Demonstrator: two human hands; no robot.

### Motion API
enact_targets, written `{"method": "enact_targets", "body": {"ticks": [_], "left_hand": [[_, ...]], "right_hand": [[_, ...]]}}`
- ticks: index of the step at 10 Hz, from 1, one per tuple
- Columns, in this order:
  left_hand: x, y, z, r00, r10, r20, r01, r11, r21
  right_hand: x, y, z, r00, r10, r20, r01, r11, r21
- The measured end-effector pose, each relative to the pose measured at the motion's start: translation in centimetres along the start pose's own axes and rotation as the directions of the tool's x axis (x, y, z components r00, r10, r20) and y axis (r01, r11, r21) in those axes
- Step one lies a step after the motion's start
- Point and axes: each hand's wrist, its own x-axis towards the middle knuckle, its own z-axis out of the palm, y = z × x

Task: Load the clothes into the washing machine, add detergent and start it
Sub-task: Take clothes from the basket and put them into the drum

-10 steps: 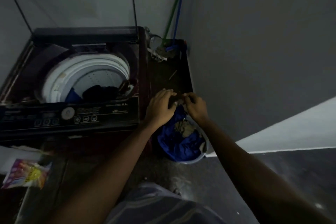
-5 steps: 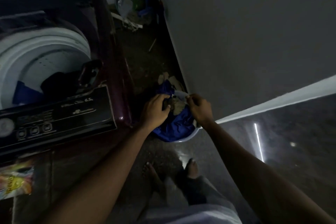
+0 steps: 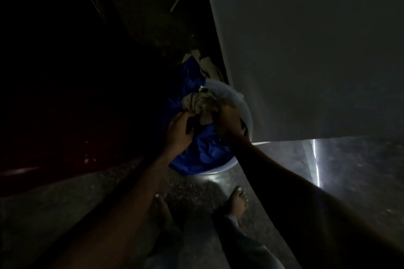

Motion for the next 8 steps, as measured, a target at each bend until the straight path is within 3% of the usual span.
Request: {"method": "enact_targets", "body": {"ticks": [1, 2, 3, 4, 5, 6, 8], "left_hand": [[1.7, -1.9, 1.8, 1.000, -0.016, 0.000, 0.016, 1.000, -0.001], [2.5, -2.5, 2.5, 0.999, -0.028, -0.025, 0.028, 0.999, -0.022], [2.0, -1.6, 2.0, 0.997, -0.065, -0.034, 0.062, 0.995, -0.075], [0.8, 0.0, 0.6, 0.997, -0.081, -0.020, 0.078, 0.991, -0.113], [-1.1, 2.9, -2.3, 0.993, -0.112, -0.025, 0.104, 0.973, -0.207], [-3.6, 6.3, -5.5, 0.985, -0.171, -0.011, 0.158, 0.931, -0.328], [-7.9, 13.4, -13.3, 0.998, -0.056, -0.040, 0.041, 0.953, -0.301]], "right_hand": [[3.2, 2.4, 3.8, 0.994, -0.108, -0.004, 0.105, 0.976, -0.193], [3.9, 3.4, 4.8, 0.994, -0.077, 0.079, 0.094, 0.965, -0.244], [2.9, 3.0, 3.6, 0.992, -0.121, -0.027, 0.117, 0.985, -0.129], [0.1, 1.8, 1.0, 0.987, -0.093, -0.132, 0.116, 0.977, 0.178], [-3.0, -0.2, -3.2, 0.965, -0.064, -0.255, 0.165, 0.904, 0.395], [-5.7, -3.1, -7.8, 0.949, -0.036, -0.314, 0.187, 0.865, 0.466], [-11.6, -10.8, -17.0, 0.943, -0.099, -0.318, 0.278, 0.759, 0.589]]}}
